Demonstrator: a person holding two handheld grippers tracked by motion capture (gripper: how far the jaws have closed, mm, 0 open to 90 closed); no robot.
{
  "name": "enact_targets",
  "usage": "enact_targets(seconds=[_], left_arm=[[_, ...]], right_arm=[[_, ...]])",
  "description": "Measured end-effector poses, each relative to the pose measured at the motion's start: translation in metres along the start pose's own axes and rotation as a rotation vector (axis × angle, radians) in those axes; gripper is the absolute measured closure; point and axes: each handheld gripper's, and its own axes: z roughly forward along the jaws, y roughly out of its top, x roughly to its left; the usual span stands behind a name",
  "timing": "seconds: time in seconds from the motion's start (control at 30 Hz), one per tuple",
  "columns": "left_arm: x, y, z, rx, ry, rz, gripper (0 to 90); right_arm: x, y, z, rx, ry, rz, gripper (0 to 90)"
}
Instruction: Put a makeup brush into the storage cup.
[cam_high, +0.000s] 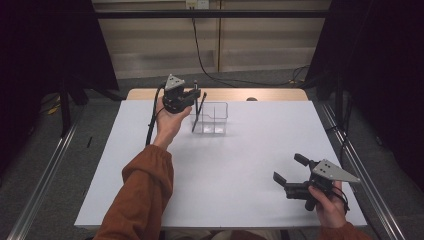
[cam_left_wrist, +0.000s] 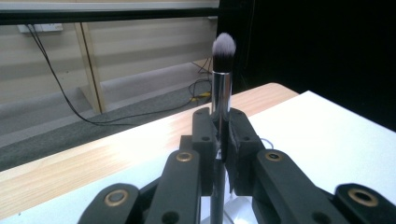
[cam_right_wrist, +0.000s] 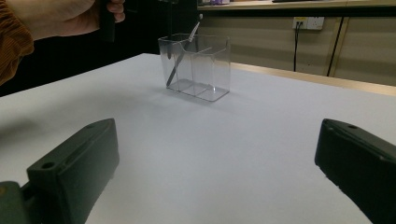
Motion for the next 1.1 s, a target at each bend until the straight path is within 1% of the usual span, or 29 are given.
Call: enact_targets(seconds=[0.03,0.17,0.2,0.27,0.4,0.43,0.53,0.57,0.6,0.67,0.73,0.8,0.83,0.87,0.9,0.97,1.0,1.03,1.1], left_arm=[[0.0,-0.001,0.0,0.0,0.002,-0.007,83.6],[0.001,-0.004,0.001,0.002,0.003,-0.008,83.5],[0.001,-0.005,0.001,0.004,0.009,-0.005,83.5],[0.002,-0.006,0.003,0.003,0.008,-0.012,83.5],[0.003,-0.01,0.005,0.014,0.009,-0.018,83.5],[0.004,-0.01,0.005,0.015,0.011,-0.009,83.5],[0.004,-0.011,0.005,0.016,0.011,-0.012,83.4],[0.005,-0.011,0.005,0.019,0.011,-0.019,83.4],[0.005,-0.012,0.006,0.016,0.02,-0.022,83.3],[0.004,-0.014,0.008,0.022,0.019,-0.026,83.3],[0.003,-0.015,0.011,0.026,0.022,-0.012,83.1],[0.004,-0.018,0.012,0.029,0.021,-0.017,82.8],[0.004,-0.018,0.013,0.031,0.025,-0.021,80.7],[0.005,-0.019,0.013,0.032,0.022,-0.022,76.5],[0.005,-0.019,0.014,0.038,0.019,-0.023,68.4],[0.005,-0.02,0.014,0.046,0.024,-0.017,62.6],[0.005,-0.021,0.014,0.047,0.025,-0.024,56.8],[0.005,-0.021,0.014,0.051,0.035,-0.028,47.4],[0.005,-0.022,0.014,0.047,0.049,-0.036,40.9]], right_arm=[[0.0,0.0,0.0,-0.001,-0.001,0.0,0.0],[0.0,0.0,0.0,0.005,0.002,0.003,0.0],[0.0,0.0,0.0,0.004,0.003,-0.001,0.0],[0.0,0.0,0.0,0.003,0.002,-0.001,0.0],[0.0,0.0,0.0,0.005,0.004,-0.001,0.0],[0.0,0.0,0.0,0.006,0.003,-0.001,0.0],[0.0,0.0,0.0,0.004,0.007,-0.001,0.0],[0.0,0.0,0.0,0.005,0.006,-0.002,0.0],[0.0,0.0,0.001,0.006,0.005,-0.003,0.0],[0.0,0.0,0.001,0.007,0.007,-0.005,0.0],[0.0,0.0,0.001,0.007,0.007,-0.006,0.0],[0.0,0.0,0.0,0.006,0.007,-0.002,0.0],[0.0,0.0,0.001,0.006,0.005,-0.001,0.0],[0.0,0.0,0.001,0.005,0.006,0.004,0.0],[0.0,0.0,0.001,0.003,0.006,0.002,0.0],[0.0,0.0,0.001,0.005,0.008,-0.002,0.0],[0.0,0.0,0.001,0.0,0.008,0.001,0.0],[0.0,0.0,0.001,0.0,0.008,0.0,0.0],[0.0,0.0,0.001,-0.001,0.009,0.001,0.0]])
